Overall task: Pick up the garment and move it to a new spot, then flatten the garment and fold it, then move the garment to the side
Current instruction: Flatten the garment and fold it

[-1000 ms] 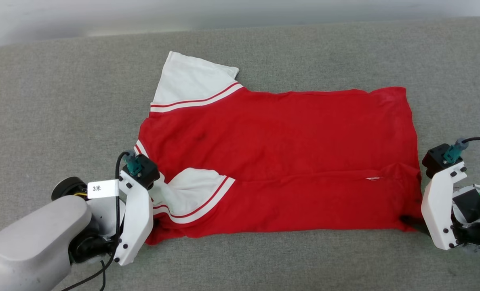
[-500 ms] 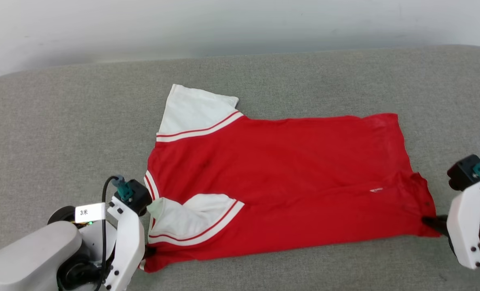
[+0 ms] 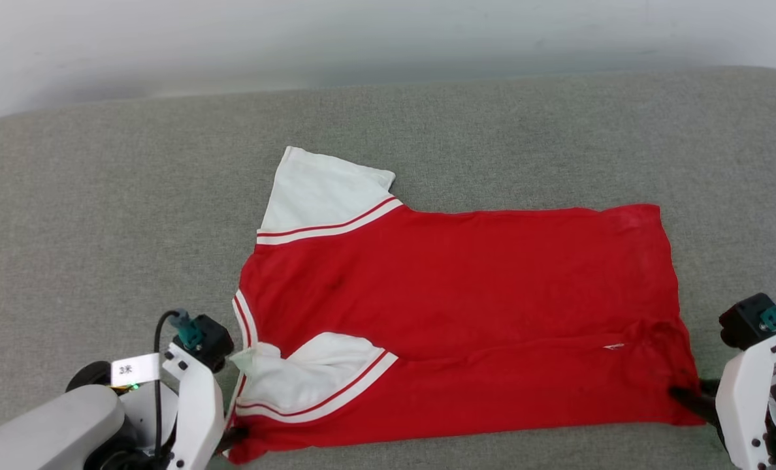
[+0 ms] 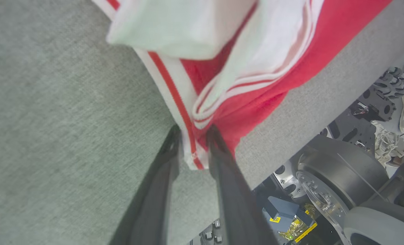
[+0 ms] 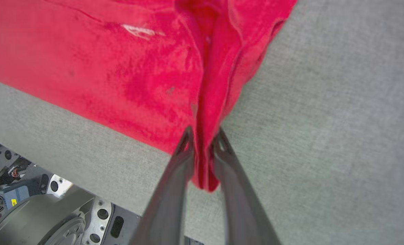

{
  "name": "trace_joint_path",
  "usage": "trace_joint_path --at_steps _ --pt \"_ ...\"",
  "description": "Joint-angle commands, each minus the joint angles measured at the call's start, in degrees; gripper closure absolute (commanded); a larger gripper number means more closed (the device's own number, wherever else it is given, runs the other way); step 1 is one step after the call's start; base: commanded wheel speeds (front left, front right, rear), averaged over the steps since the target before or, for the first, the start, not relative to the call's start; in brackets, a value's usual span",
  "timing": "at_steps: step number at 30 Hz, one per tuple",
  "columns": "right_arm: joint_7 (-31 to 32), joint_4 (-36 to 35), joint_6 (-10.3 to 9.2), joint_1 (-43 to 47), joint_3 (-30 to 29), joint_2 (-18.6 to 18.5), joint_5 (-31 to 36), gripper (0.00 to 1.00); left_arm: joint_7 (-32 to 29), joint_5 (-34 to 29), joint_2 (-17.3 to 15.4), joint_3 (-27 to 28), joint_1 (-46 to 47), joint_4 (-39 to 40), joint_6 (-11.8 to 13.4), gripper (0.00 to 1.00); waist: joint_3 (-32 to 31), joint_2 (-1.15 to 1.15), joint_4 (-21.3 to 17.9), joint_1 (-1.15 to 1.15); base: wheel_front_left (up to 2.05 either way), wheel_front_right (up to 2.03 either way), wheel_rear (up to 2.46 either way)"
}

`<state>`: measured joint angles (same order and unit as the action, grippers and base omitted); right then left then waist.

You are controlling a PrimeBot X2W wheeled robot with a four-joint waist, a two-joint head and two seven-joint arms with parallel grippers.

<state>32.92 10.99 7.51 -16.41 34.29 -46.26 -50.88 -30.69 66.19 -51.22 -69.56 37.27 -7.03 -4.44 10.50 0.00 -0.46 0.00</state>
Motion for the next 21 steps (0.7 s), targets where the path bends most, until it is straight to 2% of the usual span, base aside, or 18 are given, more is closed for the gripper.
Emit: trace_joint_path --at_steps 1,6,10,15,21 --pt "-1.25 -0.41 -0.04 0.21 -0.61 0.46 0.8 0.0 0.73 -0.65 -0.56 0.57 -0.06 0.07 0.42 0.0 -0.48 0.0 0.1 0.0 0.0 0.0 0.0" --pt "-8.37 -2.67 -0.04 -0.21 -4.18 0.9 4.07 0.0 3.59 -0.74 -2.4 3.39 2.2 1.99 1.42 0.0 -1.94 0.0 0.28 0.0 0.0 0.0 0.0" --pt "-15.82 -4.13 -0.04 -0.78 -10.17 3.3 8.1 0.0 7.36 -2.84 -3.64 6.33 4.93 3.33 2.84 0.0 -2.17 0.0 -0.12 0.0 0.0 0.0 0.0" --pt "-24.24 -7.32 -0.04 -0.63 -19.67 9.11 15.84 0.0 11.34 -6.14 -2.77 9.63 9.89 1.65 4.58 0.0 -0.41 0.0 -1.41 0.0 0.0 0.0 0.0" --pt "-29.03 -15.12 -0.04 1.73 -29.0 17.33 24.47 0.0 9.26 -7.29 -0.14 12.71 18.72 -2.72 4.67 0.0 4.28 0.0 -3.74 0.0 0.0 0.0 0.0"
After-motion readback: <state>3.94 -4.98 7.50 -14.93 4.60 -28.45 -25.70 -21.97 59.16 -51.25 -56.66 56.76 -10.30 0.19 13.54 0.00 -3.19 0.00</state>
